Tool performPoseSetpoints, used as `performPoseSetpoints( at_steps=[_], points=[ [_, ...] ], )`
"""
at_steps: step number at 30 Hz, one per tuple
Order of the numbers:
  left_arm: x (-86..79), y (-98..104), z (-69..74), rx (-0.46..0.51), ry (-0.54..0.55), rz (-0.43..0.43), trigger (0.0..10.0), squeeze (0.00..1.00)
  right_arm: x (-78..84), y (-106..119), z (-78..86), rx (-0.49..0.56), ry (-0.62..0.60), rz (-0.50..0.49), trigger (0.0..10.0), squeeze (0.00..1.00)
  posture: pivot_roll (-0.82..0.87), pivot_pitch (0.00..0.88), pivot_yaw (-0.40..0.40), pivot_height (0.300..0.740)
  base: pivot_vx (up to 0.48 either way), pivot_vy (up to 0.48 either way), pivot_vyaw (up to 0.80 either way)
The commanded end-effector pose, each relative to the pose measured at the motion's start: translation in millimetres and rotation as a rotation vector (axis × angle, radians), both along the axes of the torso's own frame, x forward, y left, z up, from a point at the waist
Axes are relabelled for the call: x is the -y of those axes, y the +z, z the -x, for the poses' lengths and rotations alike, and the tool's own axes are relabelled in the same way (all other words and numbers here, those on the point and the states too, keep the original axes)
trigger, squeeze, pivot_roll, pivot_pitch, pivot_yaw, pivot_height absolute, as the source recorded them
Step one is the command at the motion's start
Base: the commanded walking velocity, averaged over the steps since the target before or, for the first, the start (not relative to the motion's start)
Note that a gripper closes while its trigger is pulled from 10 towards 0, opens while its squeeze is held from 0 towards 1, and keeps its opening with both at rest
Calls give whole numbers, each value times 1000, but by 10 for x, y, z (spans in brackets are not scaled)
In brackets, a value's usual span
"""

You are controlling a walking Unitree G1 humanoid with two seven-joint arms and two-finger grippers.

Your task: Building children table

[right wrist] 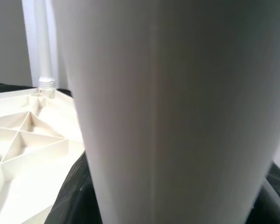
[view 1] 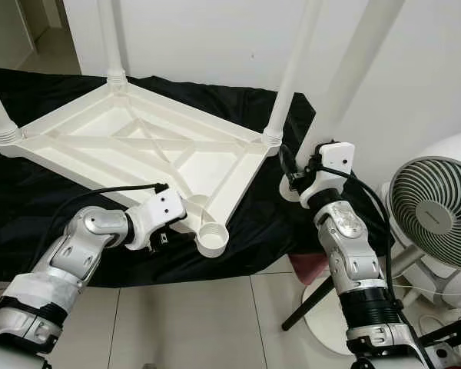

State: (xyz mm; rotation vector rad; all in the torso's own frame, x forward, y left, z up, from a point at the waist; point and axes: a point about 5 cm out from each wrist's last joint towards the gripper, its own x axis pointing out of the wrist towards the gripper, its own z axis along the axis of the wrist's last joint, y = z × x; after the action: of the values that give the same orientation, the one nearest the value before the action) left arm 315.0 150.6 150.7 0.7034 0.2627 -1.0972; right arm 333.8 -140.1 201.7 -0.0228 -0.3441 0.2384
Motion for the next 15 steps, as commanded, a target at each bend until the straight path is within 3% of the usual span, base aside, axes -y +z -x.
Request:
performPoseSetpoints(
  at_steps=[1,7,8,10,12,15],
  points=[
    [44,-184,77,-77,-37,-39,10000,0,64,9,20,11,-25,-1,10000,0,62,13,-91,740,0,0,0],
    [135,-203,49,-58,-23,-7,10000,0,46,9,20,10,-21,-3,10000,0,61,13,-96,740,0,0,0],
    [284,-198,-4,-40,-10,37,10000,0,30,22,10,11,-14,-4,10000,0,61,18,-100,740,0,0,0],
    [284,-198,-4,-40,-10,37,10000,0,30,22,10,11,-14,-4,10000,0,61,18,-100,740,0,0,0],
    [486,-178,-54,-28,-13,91,10000,0,10,34,0,12,-7,-10,10000,0,58,21,-99,740,0,0,0],
    [587,-168,-67,-21,-25,110,10000,0,-2,34,-2,11,-3,-14,10000,0,59,23,-98,740,0,0,0]
  ],
)
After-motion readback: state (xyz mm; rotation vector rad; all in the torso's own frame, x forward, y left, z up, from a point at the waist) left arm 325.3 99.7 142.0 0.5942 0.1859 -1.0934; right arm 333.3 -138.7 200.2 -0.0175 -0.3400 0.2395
